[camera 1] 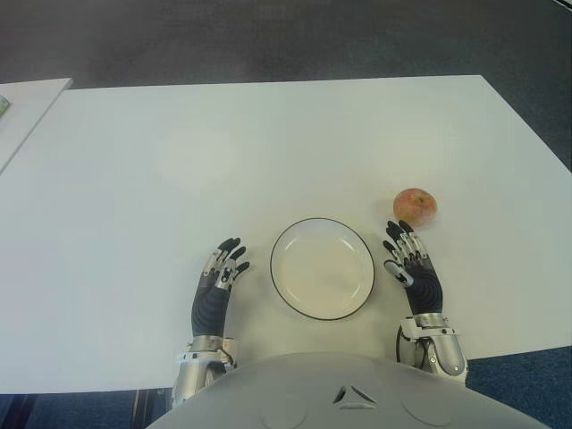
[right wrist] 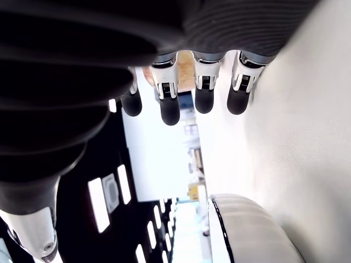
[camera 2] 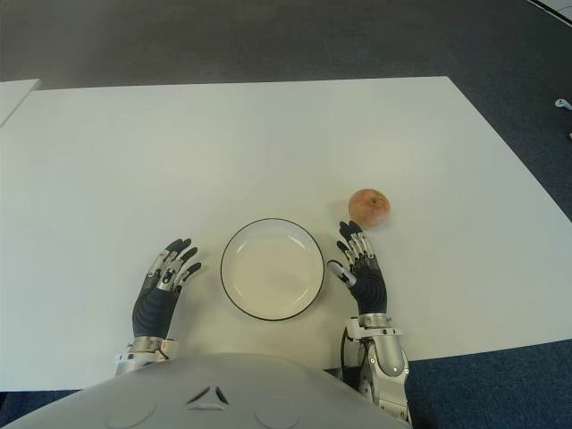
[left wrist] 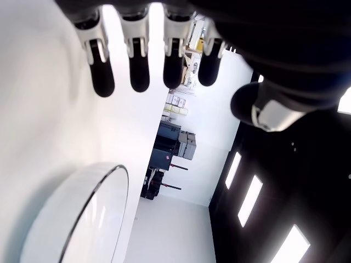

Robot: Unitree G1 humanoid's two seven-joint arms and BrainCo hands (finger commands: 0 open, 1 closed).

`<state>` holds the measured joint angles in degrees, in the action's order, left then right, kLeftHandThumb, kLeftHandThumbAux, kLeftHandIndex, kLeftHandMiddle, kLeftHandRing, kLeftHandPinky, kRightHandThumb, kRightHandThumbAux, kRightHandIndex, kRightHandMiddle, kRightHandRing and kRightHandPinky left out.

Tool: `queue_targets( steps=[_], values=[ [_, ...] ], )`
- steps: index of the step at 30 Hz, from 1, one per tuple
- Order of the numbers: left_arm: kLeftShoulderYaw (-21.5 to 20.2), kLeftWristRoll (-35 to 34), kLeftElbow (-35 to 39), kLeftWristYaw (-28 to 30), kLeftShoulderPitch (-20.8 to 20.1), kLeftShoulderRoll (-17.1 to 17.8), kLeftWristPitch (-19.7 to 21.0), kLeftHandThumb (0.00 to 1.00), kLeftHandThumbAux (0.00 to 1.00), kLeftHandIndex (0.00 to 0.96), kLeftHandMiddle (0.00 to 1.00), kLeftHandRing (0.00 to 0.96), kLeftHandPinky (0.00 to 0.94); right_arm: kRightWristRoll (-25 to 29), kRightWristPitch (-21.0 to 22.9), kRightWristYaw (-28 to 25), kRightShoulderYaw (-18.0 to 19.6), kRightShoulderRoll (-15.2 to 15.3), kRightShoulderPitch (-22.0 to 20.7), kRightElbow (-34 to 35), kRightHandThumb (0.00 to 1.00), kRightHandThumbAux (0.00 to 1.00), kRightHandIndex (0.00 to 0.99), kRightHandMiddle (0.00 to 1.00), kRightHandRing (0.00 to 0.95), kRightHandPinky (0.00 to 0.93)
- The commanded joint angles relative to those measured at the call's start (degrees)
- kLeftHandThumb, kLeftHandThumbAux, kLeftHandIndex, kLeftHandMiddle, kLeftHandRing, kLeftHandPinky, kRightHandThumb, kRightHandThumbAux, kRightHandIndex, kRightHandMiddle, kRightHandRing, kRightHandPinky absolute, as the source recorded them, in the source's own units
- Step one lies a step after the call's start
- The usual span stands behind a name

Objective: Put the apples into the plate.

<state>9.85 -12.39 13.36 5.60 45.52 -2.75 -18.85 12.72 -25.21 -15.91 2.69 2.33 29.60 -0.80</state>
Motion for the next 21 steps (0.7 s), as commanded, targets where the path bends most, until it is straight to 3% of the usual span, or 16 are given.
queue_targets(
  steps=[1,21],
  values=[
    [-0.2,-0.2,0.4,0.3,0.3,0.3,1.1,0.188,0.427,0.177,0.153,0.161,0.227,0.1,2.4,0.1,-0.3,-0.2,1.7,-1.6,0.296,0.645,0.062,0.13,0.059,0.0],
    [0.0,0.2,0.6,0.5,0.5,0.5,1.0,0.196,0.436,0.171,0.15,0.158,0.22,-0.6,1.3,0.1,-0.5,-0.1,2.2,-0.9,0.295,0.641,0.065,0.132,0.054,0.0]
  ],
)
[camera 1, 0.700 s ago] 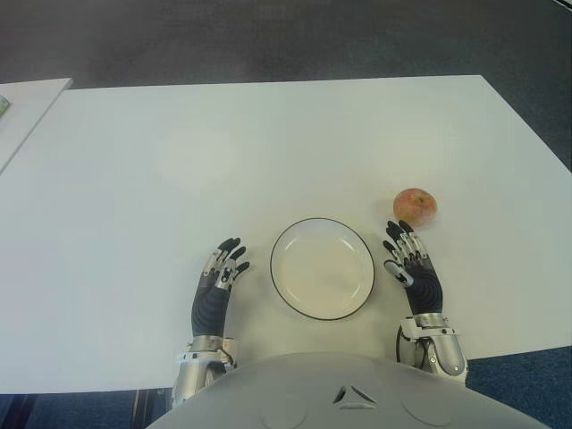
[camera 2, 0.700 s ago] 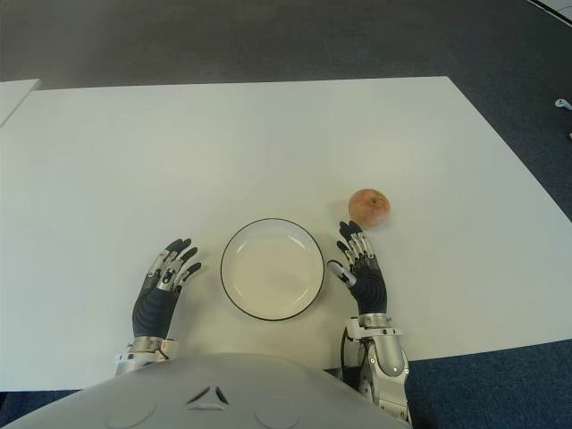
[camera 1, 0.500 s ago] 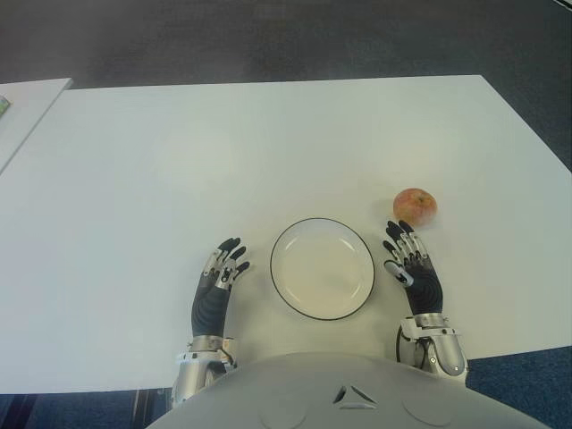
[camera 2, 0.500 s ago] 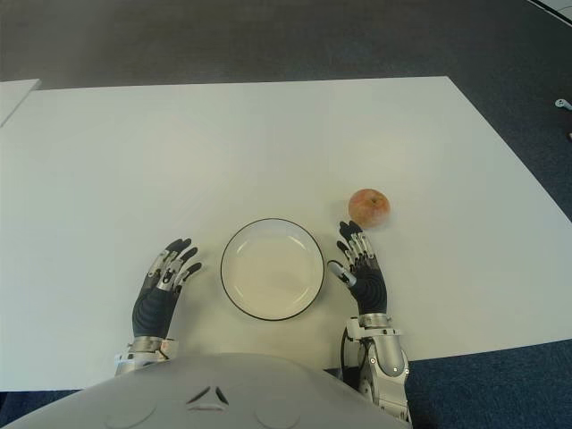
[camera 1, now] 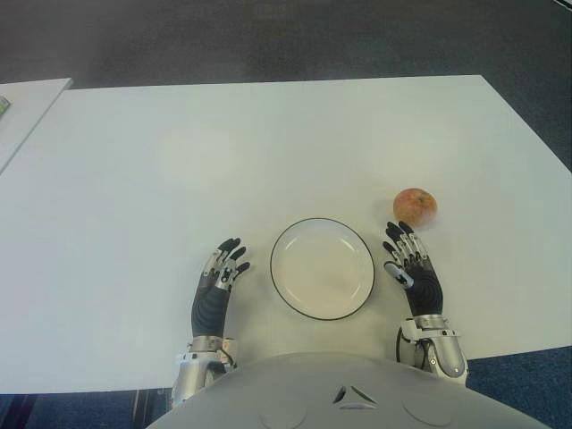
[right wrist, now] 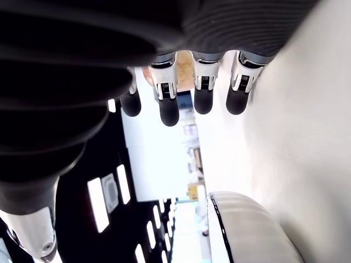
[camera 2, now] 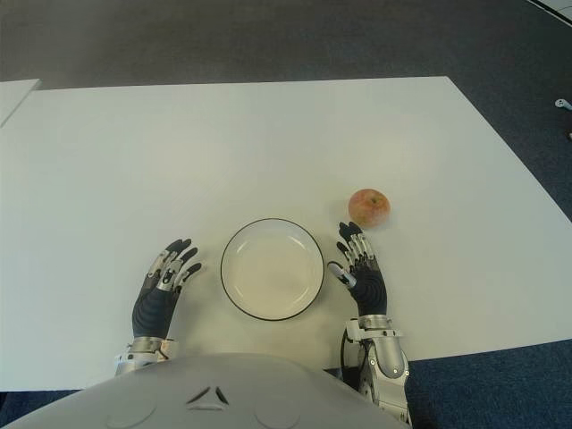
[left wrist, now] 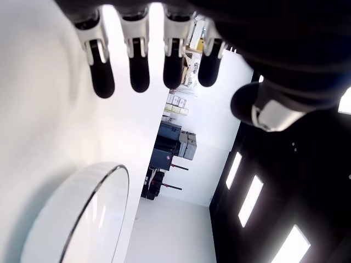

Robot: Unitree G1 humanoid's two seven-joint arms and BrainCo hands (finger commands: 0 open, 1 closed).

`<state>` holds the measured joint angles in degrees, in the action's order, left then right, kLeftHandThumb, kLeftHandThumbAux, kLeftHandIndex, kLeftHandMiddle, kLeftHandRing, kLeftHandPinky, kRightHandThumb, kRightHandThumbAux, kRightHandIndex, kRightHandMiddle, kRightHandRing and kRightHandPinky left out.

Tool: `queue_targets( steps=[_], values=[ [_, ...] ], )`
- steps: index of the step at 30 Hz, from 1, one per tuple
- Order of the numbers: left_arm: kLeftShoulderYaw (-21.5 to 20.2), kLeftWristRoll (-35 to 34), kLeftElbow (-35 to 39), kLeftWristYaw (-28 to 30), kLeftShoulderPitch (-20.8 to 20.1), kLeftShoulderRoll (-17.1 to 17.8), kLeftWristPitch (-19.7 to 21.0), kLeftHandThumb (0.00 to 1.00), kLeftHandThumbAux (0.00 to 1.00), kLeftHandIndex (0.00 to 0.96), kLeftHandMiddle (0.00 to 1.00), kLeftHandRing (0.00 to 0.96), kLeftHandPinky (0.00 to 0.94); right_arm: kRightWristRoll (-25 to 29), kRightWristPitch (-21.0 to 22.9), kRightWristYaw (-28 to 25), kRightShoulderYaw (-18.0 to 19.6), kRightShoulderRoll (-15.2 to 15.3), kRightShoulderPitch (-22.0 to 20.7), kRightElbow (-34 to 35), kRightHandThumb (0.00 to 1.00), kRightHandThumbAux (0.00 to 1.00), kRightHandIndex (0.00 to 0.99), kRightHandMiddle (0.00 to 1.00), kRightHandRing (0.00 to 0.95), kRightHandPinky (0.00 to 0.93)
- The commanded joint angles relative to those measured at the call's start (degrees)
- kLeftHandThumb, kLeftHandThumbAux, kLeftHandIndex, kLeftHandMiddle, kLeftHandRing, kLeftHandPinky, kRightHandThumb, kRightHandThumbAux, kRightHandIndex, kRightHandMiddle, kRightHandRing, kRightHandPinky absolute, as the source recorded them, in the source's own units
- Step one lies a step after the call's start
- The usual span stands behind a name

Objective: Put the apples into the plate.

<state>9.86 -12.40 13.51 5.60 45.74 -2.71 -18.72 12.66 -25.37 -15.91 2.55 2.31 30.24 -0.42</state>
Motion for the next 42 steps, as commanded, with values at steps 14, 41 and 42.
queue_targets(
  steps=[14,41,42],
  values=[
    [-0.2,0.5,-0.2,0.2,-0.1,0.0,0.3,0.198,0.451,0.176,0.152,0.164,0.232,-1.3,5.3,3.0,-3.6,-0.4,8.2,18.4,0.319,0.62,0.079,0.136,0.052,0.013],
    [-0.9,-0.9,-2.0,0.8,-2.0,-0.7,0.1,0.227,0.474,0.195,0.173,0.191,0.271,-42.7,-17.6,16.7,17.9,16.8,-9.3,19.4,0.372,0.537,0.122,0.127,0.083,0.035],
    [-0.9,-0.9,-2.0,0.8,-2.0,-0.6,0.1,0.228,0.473,0.196,0.173,0.192,0.272,-43.7,-17.9,17.4,18.0,17.0,-9.5,19.1,0.361,0.534,0.122,0.126,0.081,0.032]
  ],
)
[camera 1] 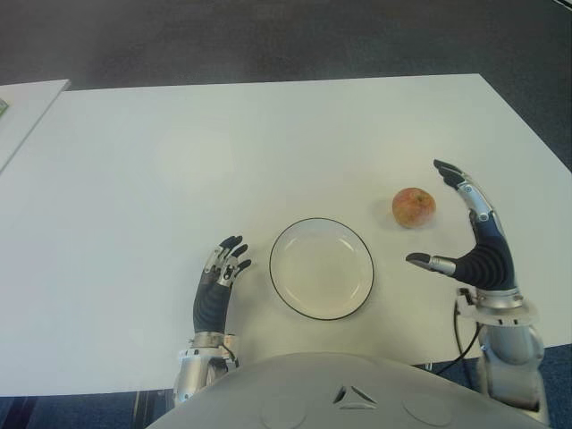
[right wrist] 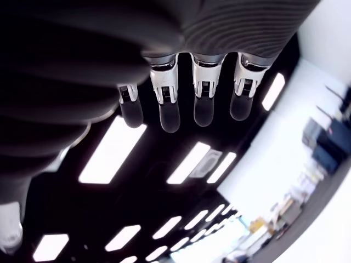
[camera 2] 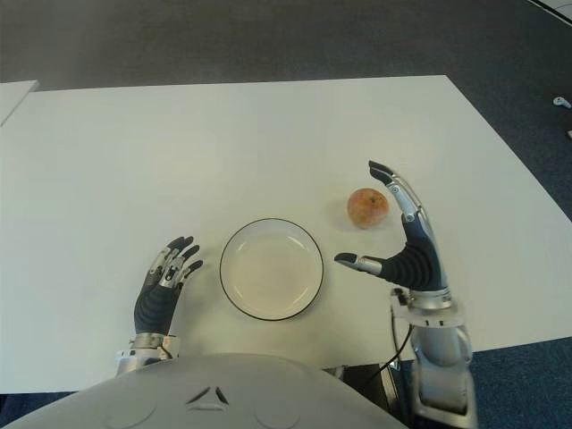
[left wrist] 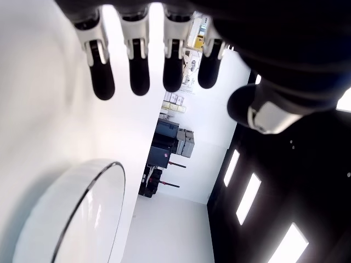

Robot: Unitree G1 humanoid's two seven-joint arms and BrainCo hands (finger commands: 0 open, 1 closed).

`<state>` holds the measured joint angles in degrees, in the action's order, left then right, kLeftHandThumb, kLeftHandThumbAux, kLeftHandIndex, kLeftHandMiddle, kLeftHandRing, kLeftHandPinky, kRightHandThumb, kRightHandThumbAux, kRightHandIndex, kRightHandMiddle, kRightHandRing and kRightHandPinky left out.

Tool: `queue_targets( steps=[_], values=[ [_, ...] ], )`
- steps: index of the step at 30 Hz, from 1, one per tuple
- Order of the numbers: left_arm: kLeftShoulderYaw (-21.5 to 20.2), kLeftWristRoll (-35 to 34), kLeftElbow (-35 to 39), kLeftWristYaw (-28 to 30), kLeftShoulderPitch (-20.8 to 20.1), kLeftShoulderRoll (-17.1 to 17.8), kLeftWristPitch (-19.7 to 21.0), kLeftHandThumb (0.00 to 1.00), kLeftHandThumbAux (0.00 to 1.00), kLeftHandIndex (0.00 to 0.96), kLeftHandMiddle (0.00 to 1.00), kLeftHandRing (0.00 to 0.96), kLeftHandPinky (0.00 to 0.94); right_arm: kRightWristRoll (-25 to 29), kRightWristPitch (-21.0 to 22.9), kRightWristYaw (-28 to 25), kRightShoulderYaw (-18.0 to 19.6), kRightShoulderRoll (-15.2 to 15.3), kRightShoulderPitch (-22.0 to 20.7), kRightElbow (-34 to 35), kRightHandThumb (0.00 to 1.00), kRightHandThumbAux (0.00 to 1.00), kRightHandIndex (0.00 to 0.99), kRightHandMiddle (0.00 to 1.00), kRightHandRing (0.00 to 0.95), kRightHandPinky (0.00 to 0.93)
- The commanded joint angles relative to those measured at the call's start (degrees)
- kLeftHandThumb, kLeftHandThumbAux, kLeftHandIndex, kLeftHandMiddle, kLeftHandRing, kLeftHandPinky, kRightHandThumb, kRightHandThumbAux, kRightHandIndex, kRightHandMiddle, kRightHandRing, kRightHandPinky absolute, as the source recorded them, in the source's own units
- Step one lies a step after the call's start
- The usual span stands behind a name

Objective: Put the apples into the plate.

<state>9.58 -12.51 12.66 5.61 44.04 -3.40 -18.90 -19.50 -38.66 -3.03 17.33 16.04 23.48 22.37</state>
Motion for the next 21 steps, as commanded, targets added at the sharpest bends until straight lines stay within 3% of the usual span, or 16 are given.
queue_targets(
  steps=[1,4,7,15,21],
  values=[
    [-0.6,-0.7,-1.2,0.7,-0.3,0.1,0.2,0.229,0.473,0.196,0.173,0.192,0.272,-15.0,-4.7,6.5,3.6,4.2,-3.5,-4.9,0.357,0.533,0.122,0.125,0.08,0.031],
    [-0.5,-0.1,-0.9,0.5,-0.2,0.1,0.2,0.225,0.47,0.191,0.168,0.189,0.265,-29.3,-1.7,14.6,3.2,8.9,-7.5,-10.0,0.343,0.523,0.121,0.113,0.065,0.013],
    [-0.6,-0.1,-1.2,0.6,0.1,0.3,0.0,0.216,0.474,0.181,0.169,0.189,0.265,-37.8,3.2,18.7,1.4,11.4,-9.4,-11.7,0.384,0.484,0.107,0.087,0.038,0.003],
    [-1.1,0.1,-2.0,1.5,0.2,1.5,-0.6,0.192,0.466,0.174,0.169,0.185,0.25,-42.9,9.8,21.0,-3.4,14.7,-14.1,-19.1,0.425,0.414,0.066,0.047,0.004,0.0],
    [-1.3,-0.7,-2.2,2.5,0.3,1.7,-1.4,0.201,0.463,0.173,0.164,0.174,0.238,-40.7,15.1,17.8,-7.8,16.7,-18.7,-24.6,0.39,0.368,0.03,0.019,0.0,0.0]
  ],
)
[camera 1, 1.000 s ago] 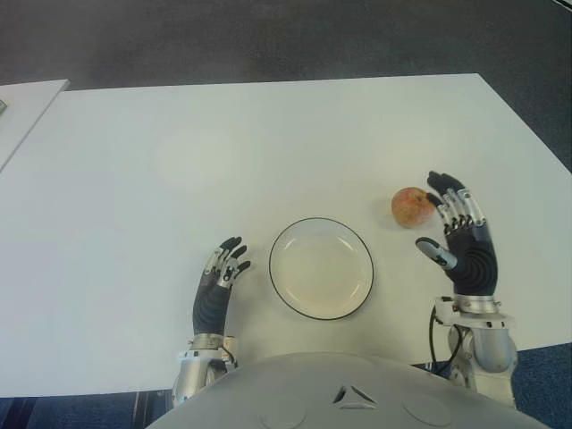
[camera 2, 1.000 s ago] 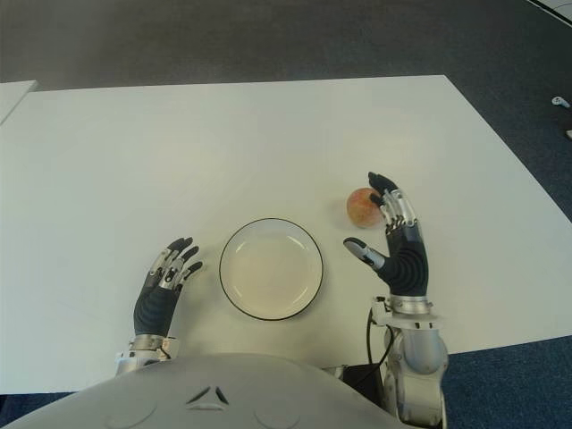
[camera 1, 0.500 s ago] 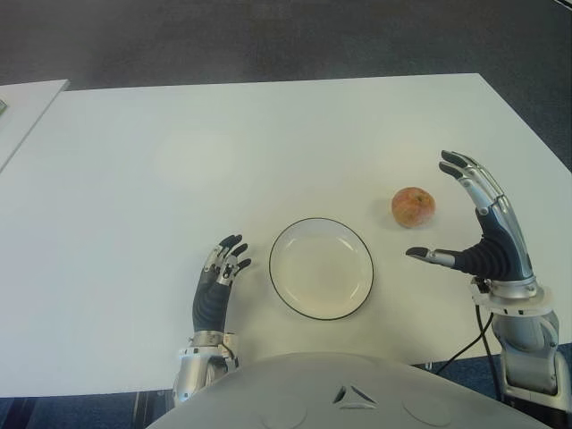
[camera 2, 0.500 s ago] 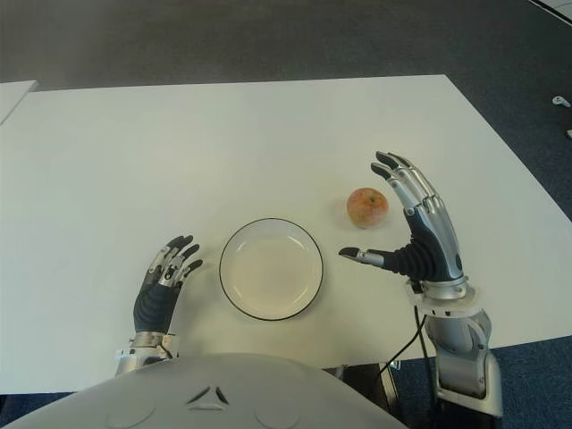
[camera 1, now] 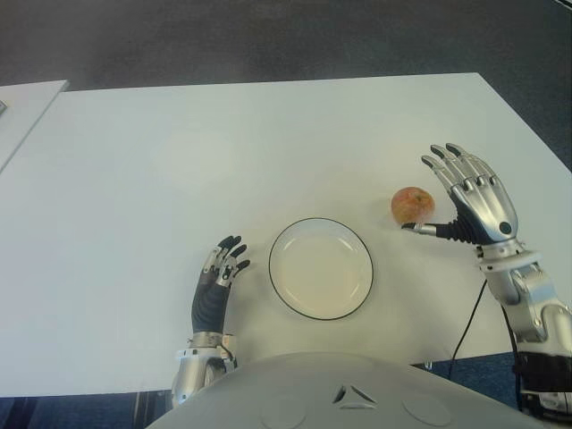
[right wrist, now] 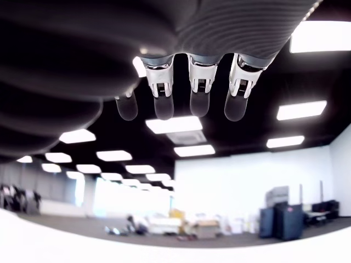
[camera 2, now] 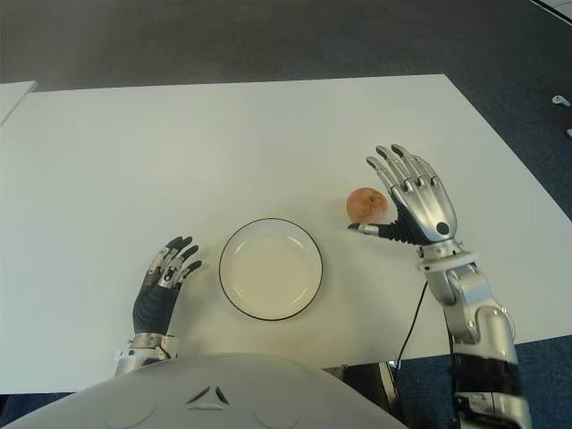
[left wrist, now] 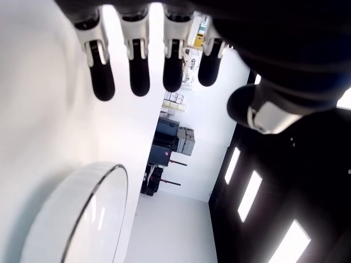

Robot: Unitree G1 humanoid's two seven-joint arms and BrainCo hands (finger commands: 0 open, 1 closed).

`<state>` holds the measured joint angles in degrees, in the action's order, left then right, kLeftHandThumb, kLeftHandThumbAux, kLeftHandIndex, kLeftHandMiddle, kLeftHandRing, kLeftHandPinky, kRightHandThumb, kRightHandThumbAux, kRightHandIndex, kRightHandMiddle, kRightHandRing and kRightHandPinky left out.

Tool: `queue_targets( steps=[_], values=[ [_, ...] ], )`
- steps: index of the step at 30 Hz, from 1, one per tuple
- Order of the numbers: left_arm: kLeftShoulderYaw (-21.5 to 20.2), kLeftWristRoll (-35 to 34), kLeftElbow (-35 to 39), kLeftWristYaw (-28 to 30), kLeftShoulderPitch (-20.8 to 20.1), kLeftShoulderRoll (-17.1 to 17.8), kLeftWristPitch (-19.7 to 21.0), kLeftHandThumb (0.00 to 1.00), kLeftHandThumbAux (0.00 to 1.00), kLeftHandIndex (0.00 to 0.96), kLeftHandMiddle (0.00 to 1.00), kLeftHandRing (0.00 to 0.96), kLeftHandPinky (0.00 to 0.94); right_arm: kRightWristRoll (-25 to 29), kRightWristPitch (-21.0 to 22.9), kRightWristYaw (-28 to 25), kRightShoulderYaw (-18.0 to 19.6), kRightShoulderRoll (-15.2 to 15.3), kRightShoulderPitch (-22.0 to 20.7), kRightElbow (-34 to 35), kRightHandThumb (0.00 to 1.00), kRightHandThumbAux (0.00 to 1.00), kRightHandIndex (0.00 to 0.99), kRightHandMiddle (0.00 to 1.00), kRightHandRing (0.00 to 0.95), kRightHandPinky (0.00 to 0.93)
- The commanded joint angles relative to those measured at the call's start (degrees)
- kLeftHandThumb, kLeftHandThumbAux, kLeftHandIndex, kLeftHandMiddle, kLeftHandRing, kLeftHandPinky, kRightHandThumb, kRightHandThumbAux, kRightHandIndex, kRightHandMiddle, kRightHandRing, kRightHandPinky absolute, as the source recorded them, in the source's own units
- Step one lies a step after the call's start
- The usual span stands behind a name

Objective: Put the apples into the plate.

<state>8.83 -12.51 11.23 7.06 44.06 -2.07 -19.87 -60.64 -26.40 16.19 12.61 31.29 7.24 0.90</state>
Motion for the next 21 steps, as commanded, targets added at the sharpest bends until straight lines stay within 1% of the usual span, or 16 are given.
queue_targets(
  steps=[1,6,9,11,12,15,18,21],
  values=[
    [-0.6,-0.6,-0.7,1.0,0.3,0.3,-0.4,0.203,0.462,0.173,0.163,0.173,0.239,1.1,3.4,-1.6,-3.6,1.8,-3.0,-3.9,0.386,0.364,0.027,0.017,0.0,0.0],
    [-0.7,-0.4,0.1,0.4,0.7,-0.3,0.0,0.212,0.46,0.161,0.159,0.174,0.242,3.7,4.6,-0.8,-6.0,3.3,-5.4,-9.4,0.36,0.328,0.009,0.003,0.0,0.0],
    [-0.8,-0.4,0.3,0.5,0.9,-0.4,0.1,0.214,0.465,0.153,0.156,0.174,0.238,4.5,4.9,0.1,-7.3,4.1,-6.0,-10.9,0.356,0.31,0.003,0.001,0.0,0.0],
    [-0.8,-0.4,0.7,0.5,1.2,-0.4,0.3,0.215,0.468,0.15,0.154,0.172,0.234,5.0,5.1,1.0,-8.4,4.2,-6.8,-12.7,0.356,0.305,0.001,0.0,0.0,0.0],
    [-0.8,-0.3,1.0,0.4,1.5,-0.3,0.5,0.216,0.471,0.148,0.152,0.17,0.23,5.4,5.2,1.5,-9.2,4.0,-8.0,-14.7,0.356,0.302,0.0,0.0,0.0,0.0],
    [-0.7,0.2,1.6,0.2,1.9,-0.2,0.8,0.206,0.476,0.137,0.139,0.156,0.216,6.3,5.7,2.2,-10.8,4.1,-10.0,-17.9,0.349,0.31,0.0,0.0,0.0,0.0],
    [-0.7,0.6,2.0,0.1,2.3,-0.1,1.0,0.197,0.477,0.13,0.129,0.146,0.202,7.4,6.3,2.1,-11.9,4.6,-10.6,-19.2,0.344,0.317,0.0,0.001,0.0,0.0],
    [-0.7,1.0,2.4,0.0,2.7,0.0,1.1,0.19,0.481,0.128,0.123,0.138,0.199,9.1,6.6,0.8,-12.8,5.0,-11.5,-21.1,0.342,0.326,0.0,0.005,0.0,0.0]
  ],
)
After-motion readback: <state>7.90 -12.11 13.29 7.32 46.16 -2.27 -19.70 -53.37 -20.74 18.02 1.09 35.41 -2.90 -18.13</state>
